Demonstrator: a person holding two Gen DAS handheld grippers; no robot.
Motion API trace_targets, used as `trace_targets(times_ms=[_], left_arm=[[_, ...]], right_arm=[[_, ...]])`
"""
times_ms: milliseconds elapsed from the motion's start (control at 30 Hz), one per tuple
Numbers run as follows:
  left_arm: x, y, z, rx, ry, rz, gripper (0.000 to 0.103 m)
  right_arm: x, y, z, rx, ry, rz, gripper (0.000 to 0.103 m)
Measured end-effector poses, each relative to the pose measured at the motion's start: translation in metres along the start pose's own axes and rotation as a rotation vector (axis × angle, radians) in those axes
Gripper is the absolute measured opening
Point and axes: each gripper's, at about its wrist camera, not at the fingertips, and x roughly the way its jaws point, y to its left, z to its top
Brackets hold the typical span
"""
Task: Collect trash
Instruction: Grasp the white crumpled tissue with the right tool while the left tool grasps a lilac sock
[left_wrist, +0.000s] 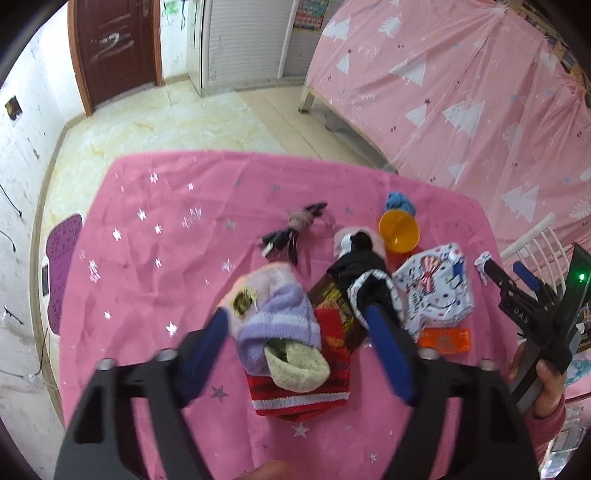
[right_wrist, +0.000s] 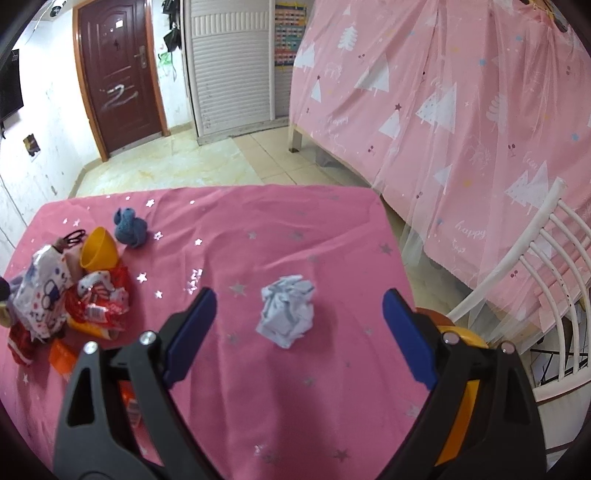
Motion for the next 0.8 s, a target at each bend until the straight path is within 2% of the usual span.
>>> trace_targets(times_ms=[100,167,267,300,333,400,600,700,800], left_arm=[[0.007,0.006,-0.002,-0.014,0.014,-0.001,0.061],[0.011,0.009,-0.002,-0.027,0.027,-0.011,0.054],[0.013,0.015,-0.004,-0.045,0.032,-0.028,0.034],[0.013,0.016,-0.006,-0.042,0.024,-0.022,0.023],[0.012,0.015,-0.006,-0.039,0.016,-0.015,0.017],[0.010,0.014,-0.007,-0.035,-0.003,-0.006,0.012],[-0.002,0.012,-0.008,-0.033,-0.037,0.001,0.009],[-0.011,0.011,-0.008,-0.034,-0.048,-0.013,0.009],[-0.021,0.008,-0.006,-0.029,-0.066,-0.019,0.009]], right_arm=[[0.003,0.004,0.001,-0.008,0.007,-0.001,0.088],[0.004,0.006,0.001,-0.013,0.010,-0.003,0.088],[0.007,0.006,0.002,-0.010,0.014,-0.004,0.088],[0.008,0.005,0.002,-0.005,0.016,-0.001,0.088],[0.009,0.004,0.003,0.002,0.021,0.004,0.088],[0.011,0.003,0.002,0.004,0.026,0.004,0.088],[0.016,0.009,0.000,-0.034,0.030,-0.010,0.086],[0.021,0.010,0.000,-0.042,0.042,-0.020,0.080],[0.027,0.009,-0.001,-0.043,0.064,-0.022,0.066]])
